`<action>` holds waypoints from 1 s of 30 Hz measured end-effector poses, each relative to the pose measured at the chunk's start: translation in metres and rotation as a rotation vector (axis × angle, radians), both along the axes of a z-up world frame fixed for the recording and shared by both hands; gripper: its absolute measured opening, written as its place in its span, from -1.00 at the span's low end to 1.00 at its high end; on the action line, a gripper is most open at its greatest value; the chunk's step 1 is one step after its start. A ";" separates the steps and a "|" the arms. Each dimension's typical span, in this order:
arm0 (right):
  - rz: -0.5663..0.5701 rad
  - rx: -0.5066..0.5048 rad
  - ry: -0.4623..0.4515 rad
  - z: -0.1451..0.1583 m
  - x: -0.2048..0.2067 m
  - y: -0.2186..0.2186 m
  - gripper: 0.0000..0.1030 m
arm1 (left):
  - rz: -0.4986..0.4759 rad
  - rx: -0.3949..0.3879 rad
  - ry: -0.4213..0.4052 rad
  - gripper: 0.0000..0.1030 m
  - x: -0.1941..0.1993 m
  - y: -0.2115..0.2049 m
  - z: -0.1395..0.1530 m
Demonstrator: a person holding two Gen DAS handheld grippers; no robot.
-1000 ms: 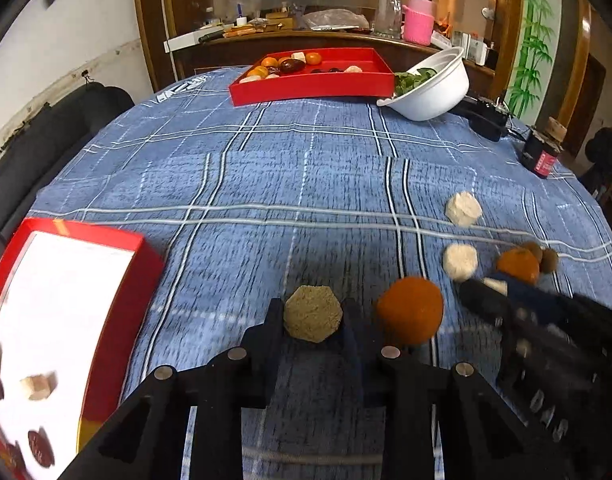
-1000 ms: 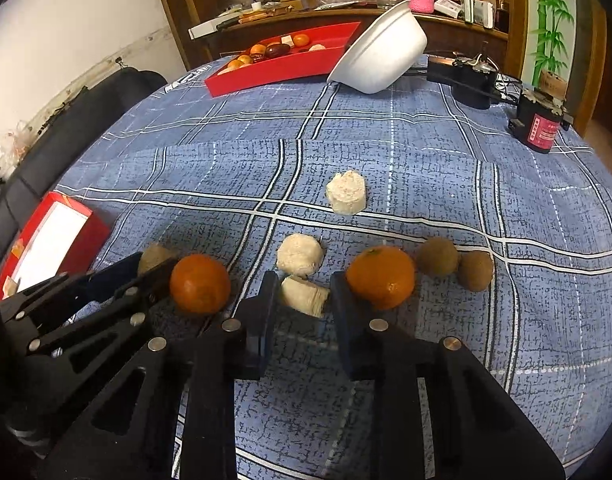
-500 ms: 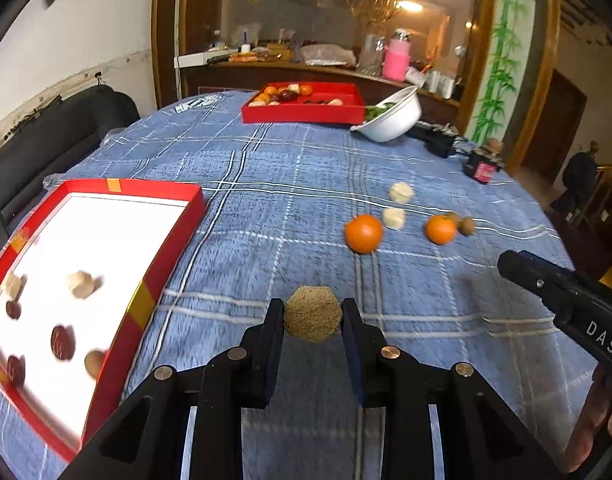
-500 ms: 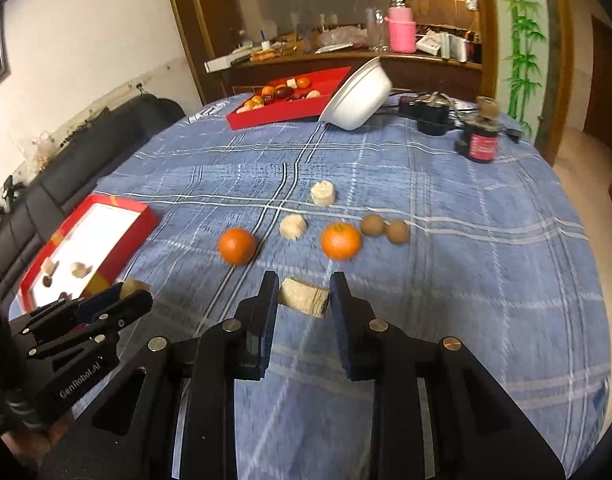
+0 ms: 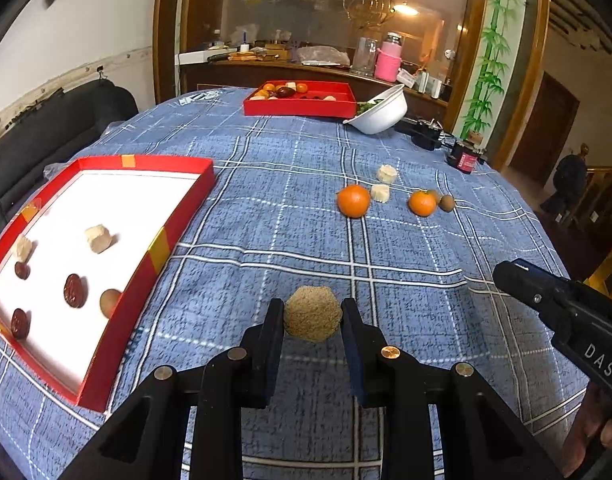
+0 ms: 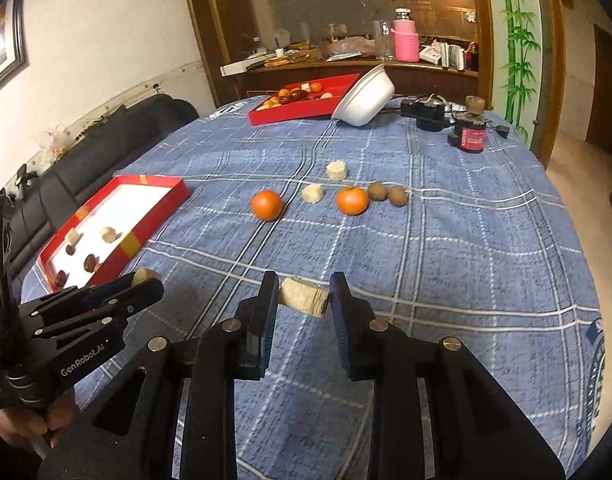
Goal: Organize fruits
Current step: 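Carry the held cube and tan ball over to the red box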
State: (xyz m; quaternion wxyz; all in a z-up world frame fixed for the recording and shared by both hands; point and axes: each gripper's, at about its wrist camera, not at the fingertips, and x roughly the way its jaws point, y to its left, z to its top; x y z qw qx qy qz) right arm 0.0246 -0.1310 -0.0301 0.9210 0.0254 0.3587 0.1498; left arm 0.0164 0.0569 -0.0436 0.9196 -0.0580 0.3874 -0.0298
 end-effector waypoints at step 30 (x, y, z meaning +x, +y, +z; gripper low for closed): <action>0.245 -0.044 0.023 -0.006 -0.021 0.092 -0.51 | 0.140 -0.039 0.004 -0.47 -0.027 0.065 0.002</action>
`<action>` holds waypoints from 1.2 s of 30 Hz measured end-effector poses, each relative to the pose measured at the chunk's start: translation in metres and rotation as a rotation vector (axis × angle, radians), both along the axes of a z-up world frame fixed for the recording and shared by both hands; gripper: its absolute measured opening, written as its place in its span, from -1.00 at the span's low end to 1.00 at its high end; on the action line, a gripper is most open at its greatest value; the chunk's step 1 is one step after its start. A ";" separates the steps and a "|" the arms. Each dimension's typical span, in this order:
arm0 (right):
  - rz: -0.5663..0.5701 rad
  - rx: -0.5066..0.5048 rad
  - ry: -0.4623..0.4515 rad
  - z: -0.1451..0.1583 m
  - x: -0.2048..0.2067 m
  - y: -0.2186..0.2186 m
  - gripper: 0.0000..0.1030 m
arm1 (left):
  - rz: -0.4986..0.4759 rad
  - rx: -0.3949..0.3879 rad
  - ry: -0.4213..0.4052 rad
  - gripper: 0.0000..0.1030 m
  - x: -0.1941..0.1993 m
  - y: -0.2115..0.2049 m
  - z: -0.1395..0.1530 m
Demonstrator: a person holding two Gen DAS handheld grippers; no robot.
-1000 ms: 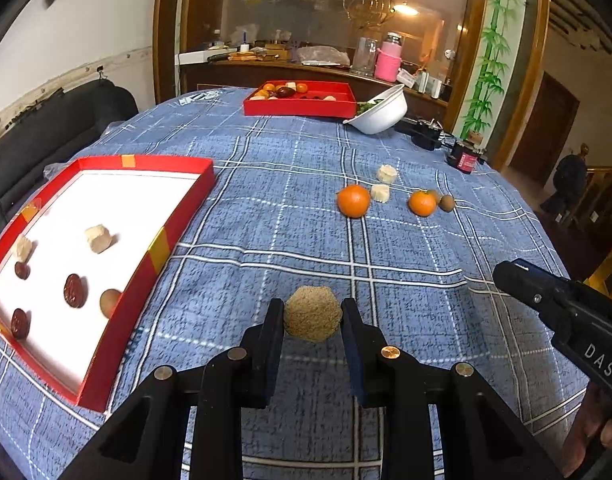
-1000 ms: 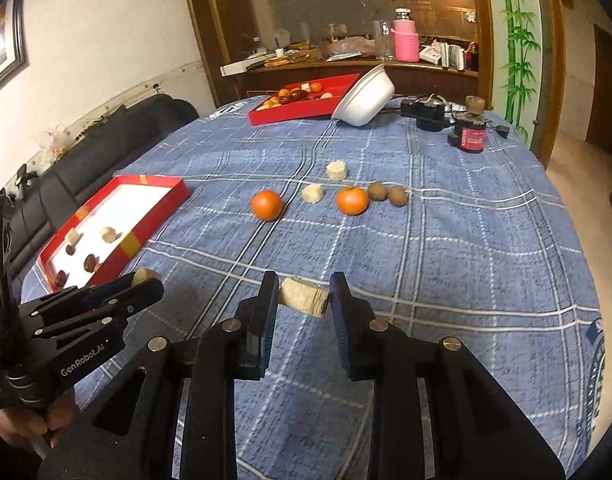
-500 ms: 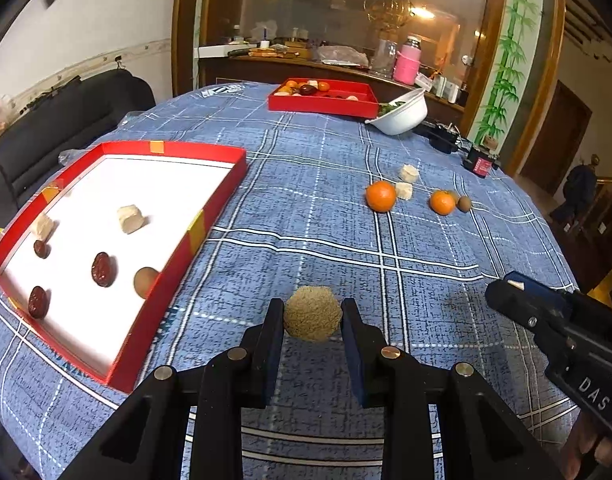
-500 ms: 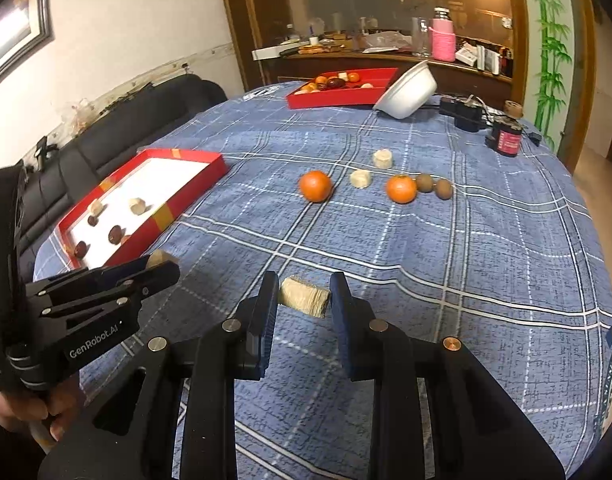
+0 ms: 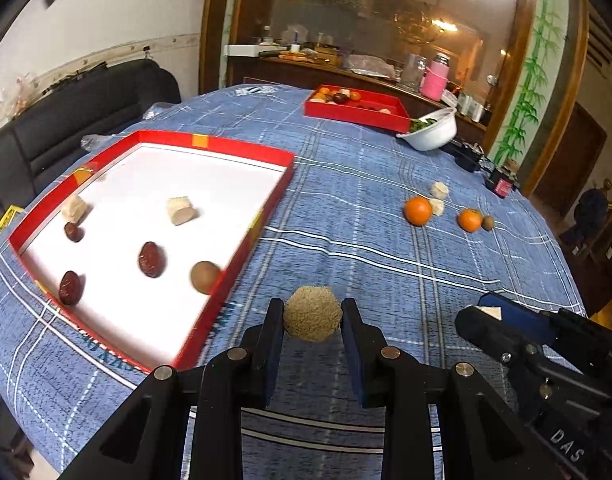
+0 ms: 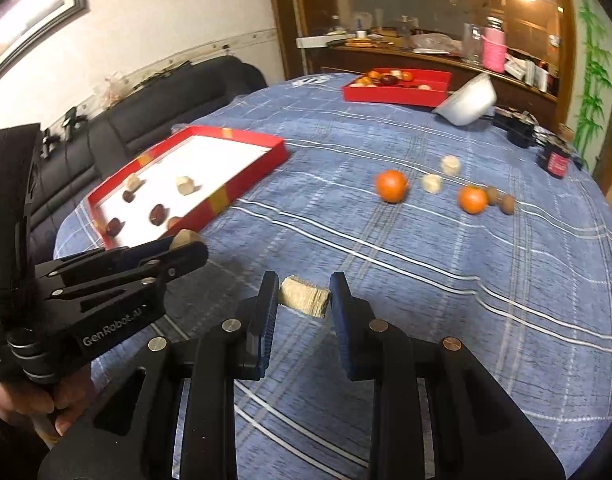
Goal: Organize fruits
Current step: 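Carry the held cube and tan ball over to the red box, then lower the cube and ball into the box and open both tools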
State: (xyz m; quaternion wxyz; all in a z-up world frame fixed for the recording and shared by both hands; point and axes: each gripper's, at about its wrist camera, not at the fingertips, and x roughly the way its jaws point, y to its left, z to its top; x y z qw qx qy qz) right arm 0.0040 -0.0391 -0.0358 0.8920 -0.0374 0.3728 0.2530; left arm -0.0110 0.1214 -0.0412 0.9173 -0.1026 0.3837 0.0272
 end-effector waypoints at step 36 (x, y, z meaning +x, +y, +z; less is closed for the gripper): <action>0.183 0.002 0.010 0.000 0.077 0.169 -0.50 | 0.371 0.079 0.065 -0.47 0.056 0.163 -0.003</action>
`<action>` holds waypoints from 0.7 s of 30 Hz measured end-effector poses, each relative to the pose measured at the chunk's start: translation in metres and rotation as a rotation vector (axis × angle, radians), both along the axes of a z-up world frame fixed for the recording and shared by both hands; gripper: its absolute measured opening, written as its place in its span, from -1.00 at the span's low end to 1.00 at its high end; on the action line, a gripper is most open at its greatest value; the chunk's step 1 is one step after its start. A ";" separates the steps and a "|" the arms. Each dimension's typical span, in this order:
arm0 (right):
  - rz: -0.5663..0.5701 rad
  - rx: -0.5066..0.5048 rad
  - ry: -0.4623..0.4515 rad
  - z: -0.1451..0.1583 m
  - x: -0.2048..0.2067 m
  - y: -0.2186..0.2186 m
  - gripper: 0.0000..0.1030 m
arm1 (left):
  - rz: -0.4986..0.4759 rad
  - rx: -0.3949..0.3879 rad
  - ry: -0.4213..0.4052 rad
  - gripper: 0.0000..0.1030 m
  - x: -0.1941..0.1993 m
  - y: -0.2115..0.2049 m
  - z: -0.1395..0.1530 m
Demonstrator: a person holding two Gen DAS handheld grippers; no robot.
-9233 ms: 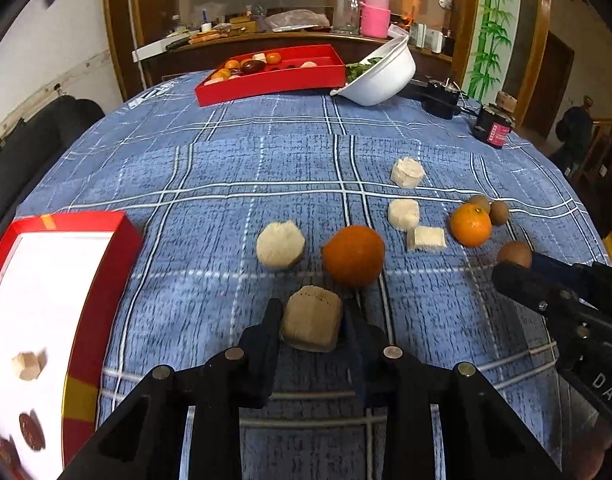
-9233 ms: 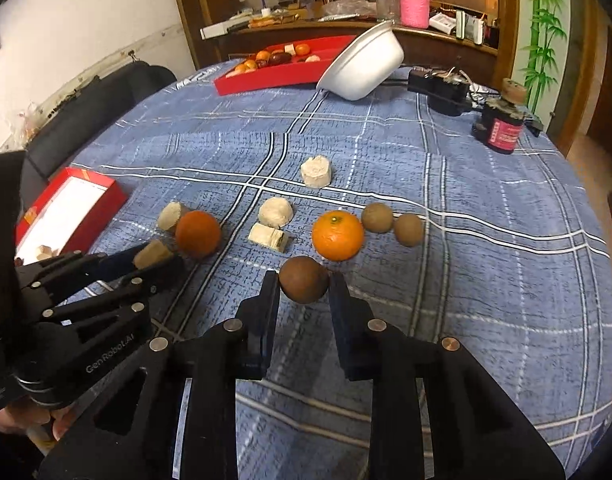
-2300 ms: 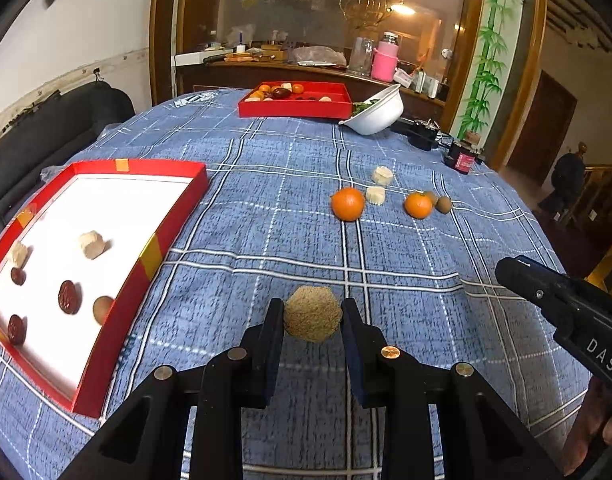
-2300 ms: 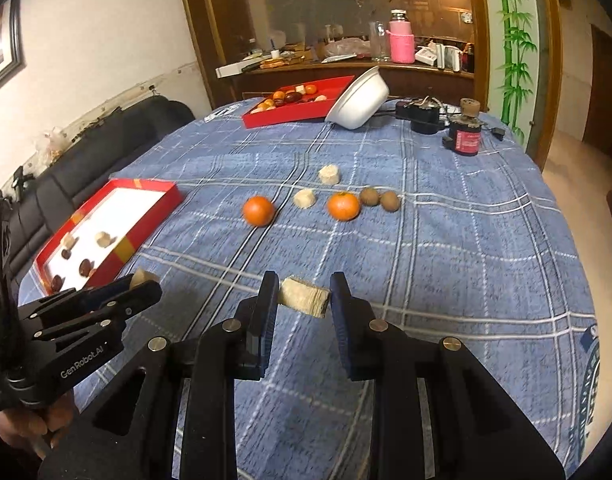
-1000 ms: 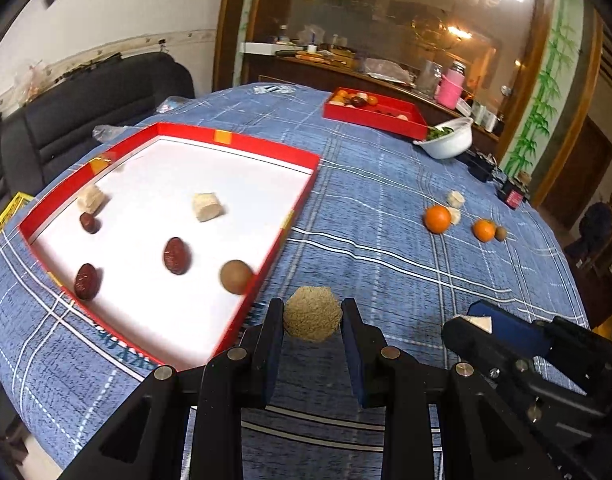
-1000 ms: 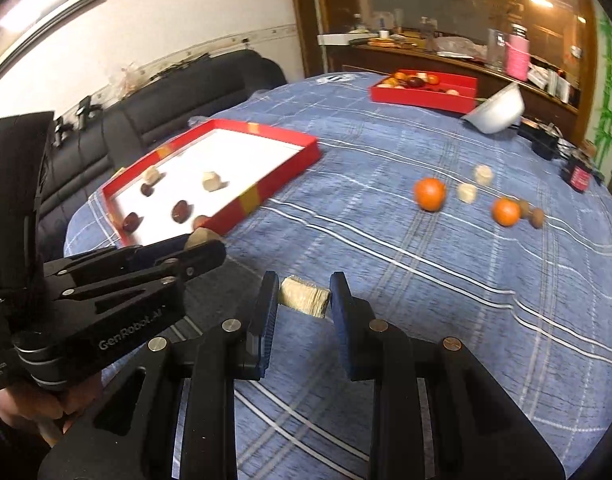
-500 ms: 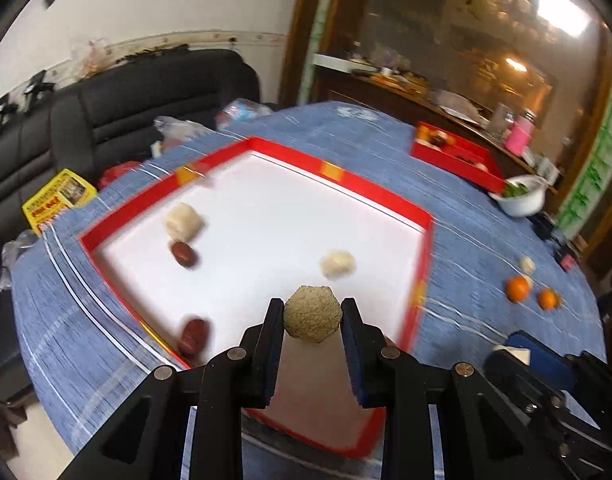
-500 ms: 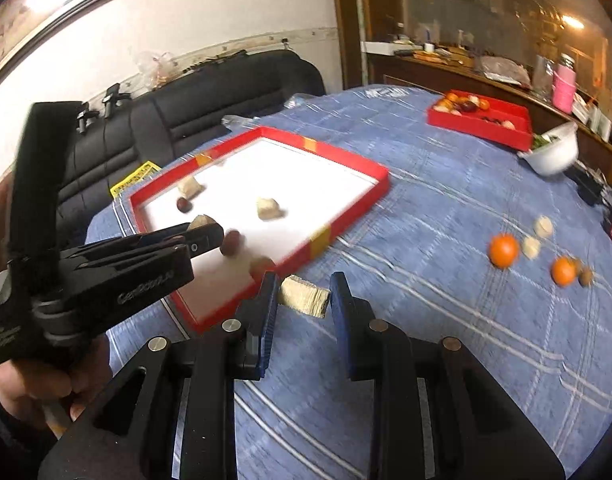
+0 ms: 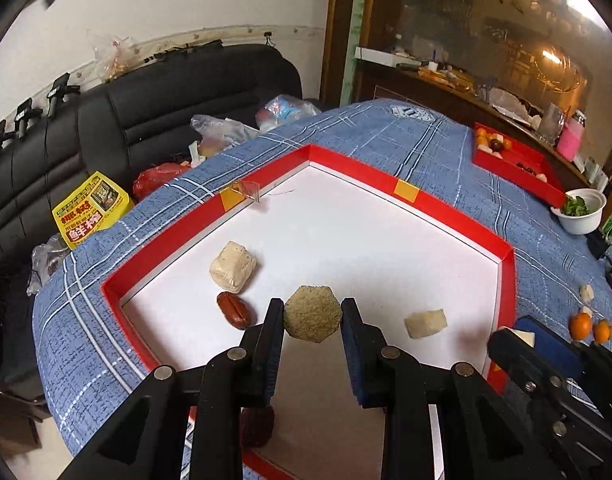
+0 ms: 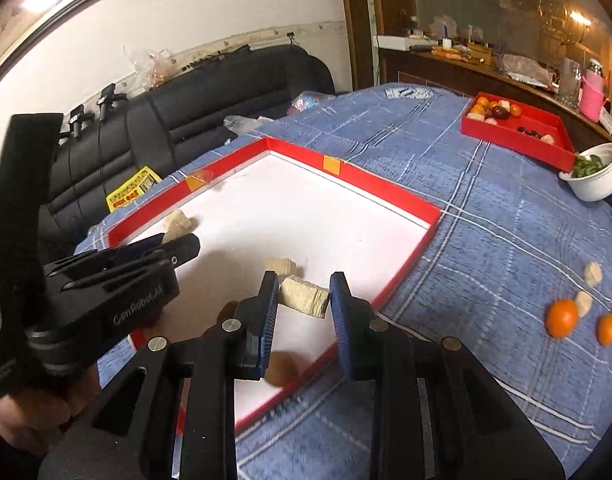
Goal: Organize fruits
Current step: 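Lower the cube and ball into the box and open both tools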
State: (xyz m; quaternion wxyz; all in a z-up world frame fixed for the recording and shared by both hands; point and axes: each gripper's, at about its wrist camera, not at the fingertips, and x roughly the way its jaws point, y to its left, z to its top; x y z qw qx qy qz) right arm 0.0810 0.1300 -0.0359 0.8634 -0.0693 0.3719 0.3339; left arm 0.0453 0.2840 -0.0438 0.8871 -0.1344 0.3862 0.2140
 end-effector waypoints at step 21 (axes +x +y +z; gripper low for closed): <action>0.046 -0.177 0.105 -0.032 0.032 0.029 -0.50 | 0.008 0.014 0.111 -0.47 0.030 0.005 -0.020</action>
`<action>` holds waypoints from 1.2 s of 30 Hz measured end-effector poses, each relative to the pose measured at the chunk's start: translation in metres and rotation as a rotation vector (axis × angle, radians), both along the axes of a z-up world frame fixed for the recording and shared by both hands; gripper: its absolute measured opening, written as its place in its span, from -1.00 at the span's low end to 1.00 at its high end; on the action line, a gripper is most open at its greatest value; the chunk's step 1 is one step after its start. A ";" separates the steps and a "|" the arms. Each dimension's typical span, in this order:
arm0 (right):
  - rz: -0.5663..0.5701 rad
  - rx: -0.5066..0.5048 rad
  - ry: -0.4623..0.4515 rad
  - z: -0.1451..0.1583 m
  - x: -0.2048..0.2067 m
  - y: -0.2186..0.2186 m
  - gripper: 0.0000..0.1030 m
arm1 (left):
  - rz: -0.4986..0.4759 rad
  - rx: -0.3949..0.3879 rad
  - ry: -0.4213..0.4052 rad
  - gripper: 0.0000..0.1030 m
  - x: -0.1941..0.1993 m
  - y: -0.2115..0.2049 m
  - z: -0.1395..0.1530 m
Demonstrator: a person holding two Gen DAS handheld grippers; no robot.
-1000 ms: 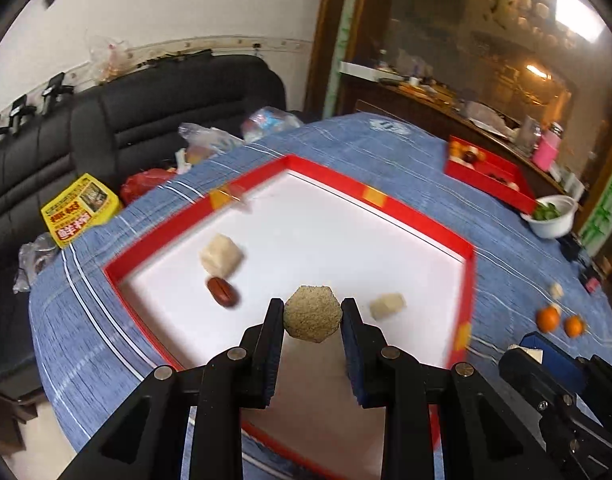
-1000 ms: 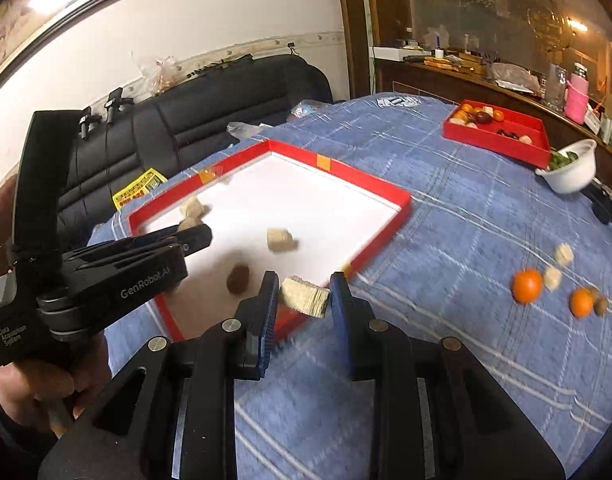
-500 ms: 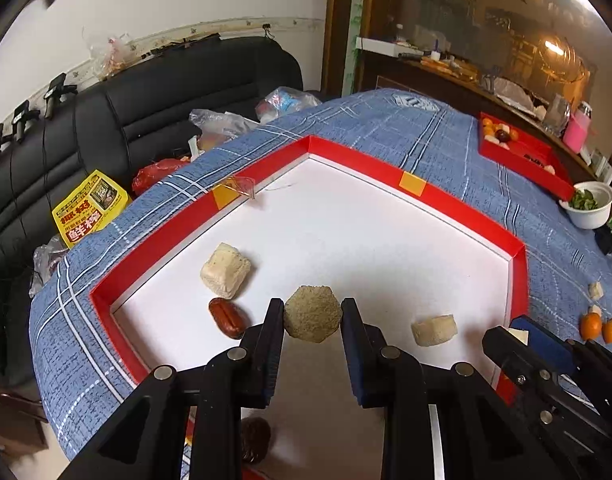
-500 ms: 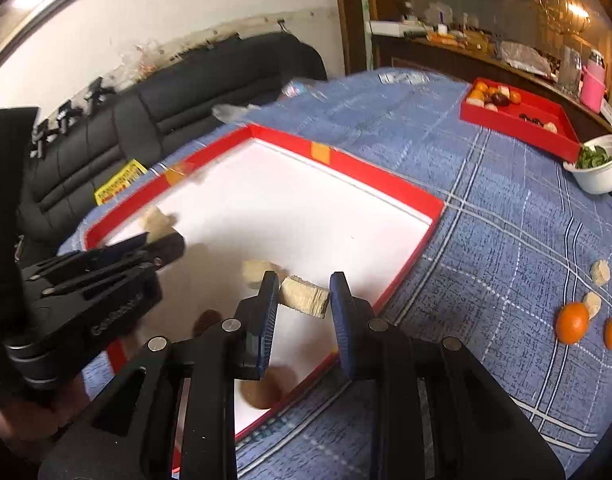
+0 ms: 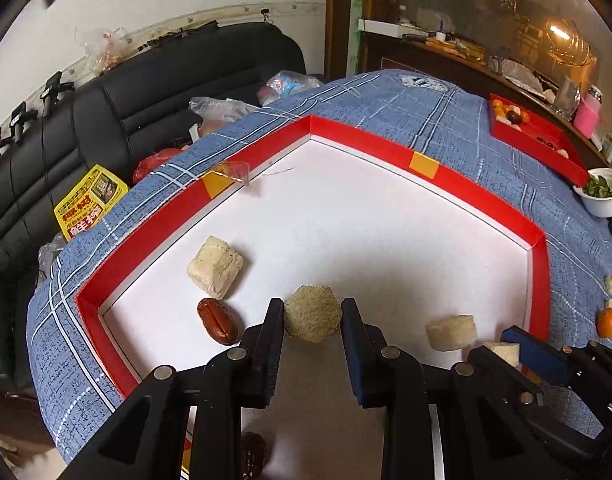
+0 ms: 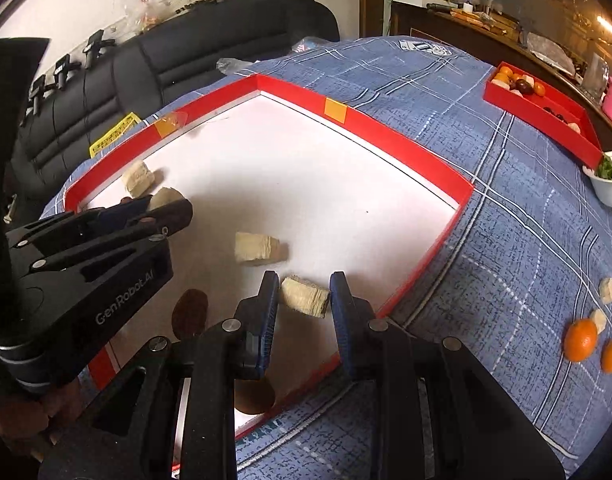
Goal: Organize fruits
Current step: 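Lower the cube and ball into the box and open both tools, then grasp an orange with the left tool while the right tool grasps another orange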
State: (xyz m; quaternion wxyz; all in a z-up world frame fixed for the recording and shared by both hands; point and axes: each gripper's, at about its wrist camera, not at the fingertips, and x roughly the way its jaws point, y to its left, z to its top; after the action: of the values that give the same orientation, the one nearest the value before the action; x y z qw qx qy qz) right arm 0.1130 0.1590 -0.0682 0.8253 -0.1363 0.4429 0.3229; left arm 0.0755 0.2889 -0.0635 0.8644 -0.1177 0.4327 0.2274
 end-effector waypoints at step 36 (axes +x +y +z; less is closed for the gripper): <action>-0.586 0.059 -0.106 0.017 0.013 -0.278 0.14 | -0.319 0.044 -0.160 0.44 -0.003 -0.197 0.044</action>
State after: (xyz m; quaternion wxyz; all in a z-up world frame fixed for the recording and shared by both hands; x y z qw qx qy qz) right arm 0.1260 -0.1193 -0.0517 0.9088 0.0047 0.4103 0.0761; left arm 0.0727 0.0923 -0.0196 0.9235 -0.0464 0.3708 0.0865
